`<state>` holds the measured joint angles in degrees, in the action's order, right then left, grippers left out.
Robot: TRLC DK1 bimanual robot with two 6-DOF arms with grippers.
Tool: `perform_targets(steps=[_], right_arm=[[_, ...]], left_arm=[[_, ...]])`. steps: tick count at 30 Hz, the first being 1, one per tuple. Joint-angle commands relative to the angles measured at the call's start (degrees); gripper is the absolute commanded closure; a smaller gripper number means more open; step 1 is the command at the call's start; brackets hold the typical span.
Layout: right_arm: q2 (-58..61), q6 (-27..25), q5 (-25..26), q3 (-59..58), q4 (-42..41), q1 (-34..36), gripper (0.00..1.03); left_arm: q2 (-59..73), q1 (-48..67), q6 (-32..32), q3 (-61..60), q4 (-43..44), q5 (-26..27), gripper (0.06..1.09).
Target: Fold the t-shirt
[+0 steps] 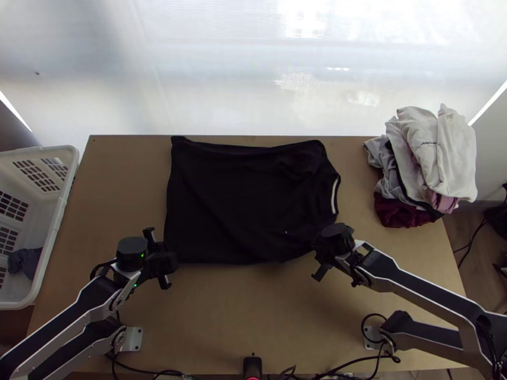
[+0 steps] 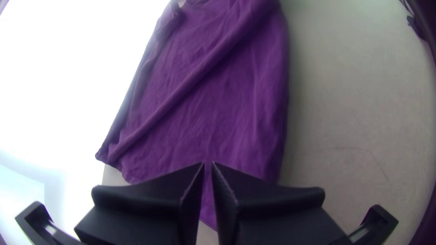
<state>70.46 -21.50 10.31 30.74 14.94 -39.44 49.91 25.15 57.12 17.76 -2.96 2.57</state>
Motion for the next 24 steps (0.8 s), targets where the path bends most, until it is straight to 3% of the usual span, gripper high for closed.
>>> perform_targets(steps=[1, 7, 9, 12, 14, 18, 24], right_arm=[[1.0, -0.56, -0.02, -0.42, -1.84, -0.81, 1.0], [-0.85, -0.12, -0.11, 0.2, -0.35, -0.46, 1.0], [-1.11, -0.12, -0.11, 0.11, -0.09, -0.37, 1.0], [-1.37, 0.14, -0.11, -0.24, -0.09, -0.37, 1.0], [-1.55, 0.14, -0.11, -0.16, 0.0, -0.37, 1.0], [-1.9, 0.23, -0.11, 0.02, 0.35, -0.37, 1.0], [-2.78, 0.23, -0.11, -0.07, 1.32, -0.29, 1.0]], left_arm=[[0.8, -0.71, -0.79, 0.52, 0.76, 0.6, 0.97], [0.63, -0.19, -3.33, 0.87, -1.96, 1.74, 0.98], [-0.34, -0.27, -2.28, 0.61, -3.01, 2.53, 0.65], [-0.08, -0.54, -0.52, 1.05, -7.15, 3.5, 0.52], [-0.08, -0.27, 1.06, 0.79, -9.78, 3.94, 0.29], [0.98, -0.54, 3.79, 1.14, -10.75, 4.38, 0.19], [1.33, -1.06, 5.02, 3.69, -14.79, 5.52, 0.16]])
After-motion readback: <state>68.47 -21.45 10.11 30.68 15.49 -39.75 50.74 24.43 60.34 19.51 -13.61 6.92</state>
